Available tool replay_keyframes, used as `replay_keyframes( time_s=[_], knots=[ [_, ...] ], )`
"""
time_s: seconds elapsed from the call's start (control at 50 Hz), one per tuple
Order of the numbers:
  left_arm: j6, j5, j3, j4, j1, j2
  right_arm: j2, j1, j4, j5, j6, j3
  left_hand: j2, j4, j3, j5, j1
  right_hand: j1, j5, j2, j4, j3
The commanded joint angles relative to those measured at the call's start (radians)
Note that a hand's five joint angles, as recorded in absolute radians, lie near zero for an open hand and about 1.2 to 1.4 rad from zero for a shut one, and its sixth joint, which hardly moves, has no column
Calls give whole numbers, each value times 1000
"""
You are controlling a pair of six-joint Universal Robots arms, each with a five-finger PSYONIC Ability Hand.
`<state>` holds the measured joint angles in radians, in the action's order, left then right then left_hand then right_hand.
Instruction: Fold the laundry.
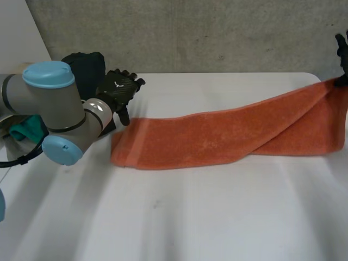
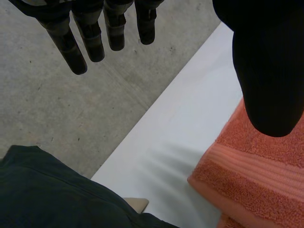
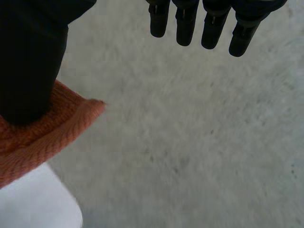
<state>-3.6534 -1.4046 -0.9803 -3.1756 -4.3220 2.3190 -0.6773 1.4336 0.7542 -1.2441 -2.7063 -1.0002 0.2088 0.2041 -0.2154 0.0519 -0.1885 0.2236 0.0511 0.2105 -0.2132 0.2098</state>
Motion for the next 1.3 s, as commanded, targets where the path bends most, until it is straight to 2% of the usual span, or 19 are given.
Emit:
replay_keyframes(
  time_s=[0.02, 0.12, 0.26, 0.38, 0.52, 0.66, 0.76, 0.9, 0.96, 1.02, 1.12, 1.2, 1.3],
  knots=[
    [15, 6, -55, -4, -2, -59, -53, -8, -136, 29, -150, -28, -34, -30, 41, -52, 14, -49, -51, -36, 39, -35],
    [24, 19, -93, 0, 1, -87, -79, -15, -391, 3, -106, 5, -34, -30, 41, -52, 14, 4, 2, 17, -14, 18],
    [26, 22, -142, 0, 1, -118, -107, -10, -594, 2, 9, 2, -34, -30, 41, -52, 14, 12, 10, 26, -23, 26],
    [29, 22, -170, -4, 2, -136, -117, 5, -762, -21, 45, 11, -34, -30, 41, -52, 14, 16, 13, 29, -26, 29],
    [29, 24, -170, 0, 5, -138, -113, 50, -773, -84, 36, 31, -34, -30, 41, -52, 14, 16, 13, 29, -26, 29],
    [33, 24, -189, 11, 7, -159, 39, 103, -743, -162, 78, 192, -34, -30, 41, -52, 14, 16, 13, 29, -26, 29],
    [41, 27, -212, 13, 1, -188, 151, 111, -802, -228, 199, 323, -34, -30, 41, -52, 14, 16, 13, 29, -26, 29],
    [44, 47, -224, 13, -13, -190, 186, 117, -822, -235, 227, 357, -34, -30, 41, -52, 14, 106, 104, 119, -117, 120],
    [46, 55, -232, 19, -18, -182, 135, 119, -817, -232, 215, 319, -34, -30, 41, -52, 14, 110, 108, 123, -120, 123],
    [47, 56, -251, 36, -18, -181, 27, 107, -799, -224, 175, 227, -34, -30, 41, -52, 14, 13, 11, 26, -23, 27],
    [46, 52, -303, 77, -16, -207, -155, 81, -751, -154, 140, 51, 7, 12, -1, -10, -28, -23, -25, -10, 12, -9],
    [38, 47, -372, 100, -12, -242, -243, 50, -872, -139, 161, -47, 54, 59, -48, 37, -74, 76, 74, 90, -87, 90],
    [30, 47, -451, 91, -7, -271, -271, 19, -1056, -140, 189, -133, 78, 83, -71, 60, -98, 224, 222, 237, -234, 237]
  ],
)
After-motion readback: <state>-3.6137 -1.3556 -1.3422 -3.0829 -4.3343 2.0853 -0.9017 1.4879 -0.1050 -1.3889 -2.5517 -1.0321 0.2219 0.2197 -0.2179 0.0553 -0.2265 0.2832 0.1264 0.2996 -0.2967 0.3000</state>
